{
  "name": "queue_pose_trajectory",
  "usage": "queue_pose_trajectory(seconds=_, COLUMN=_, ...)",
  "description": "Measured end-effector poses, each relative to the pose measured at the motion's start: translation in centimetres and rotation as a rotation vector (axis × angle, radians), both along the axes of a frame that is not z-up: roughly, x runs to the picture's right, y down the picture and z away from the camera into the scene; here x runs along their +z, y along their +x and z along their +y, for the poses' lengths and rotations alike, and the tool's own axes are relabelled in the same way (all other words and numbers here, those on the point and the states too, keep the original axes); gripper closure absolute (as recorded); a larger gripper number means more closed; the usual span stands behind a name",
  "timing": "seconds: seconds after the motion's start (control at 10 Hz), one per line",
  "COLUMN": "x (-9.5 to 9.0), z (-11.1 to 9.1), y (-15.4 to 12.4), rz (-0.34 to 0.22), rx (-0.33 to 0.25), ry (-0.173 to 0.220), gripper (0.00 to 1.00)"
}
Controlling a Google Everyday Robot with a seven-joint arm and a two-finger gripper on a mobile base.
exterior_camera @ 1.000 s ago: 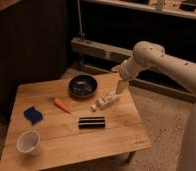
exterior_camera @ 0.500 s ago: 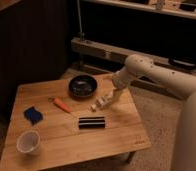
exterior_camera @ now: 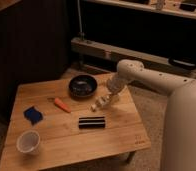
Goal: Place the bottle in the ceramic bowl
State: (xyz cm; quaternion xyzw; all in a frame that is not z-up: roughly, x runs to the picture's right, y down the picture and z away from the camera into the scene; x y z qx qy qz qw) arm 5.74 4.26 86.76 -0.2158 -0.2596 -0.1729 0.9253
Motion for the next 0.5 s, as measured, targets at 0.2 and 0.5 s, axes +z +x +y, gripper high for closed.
queue_pose_trajectory(seconds=0.2, x=0.7, z=0.8, y=0.0, rz=0.008, rx=-0.010, ry=-0.009, gripper=0.20)
queue_pose_trajectory(seconds=0.5, x=1.7, z=2.0, y=0.1, rz=0.019, rx=-0.024, ry=-0.034, gripper=0.20)
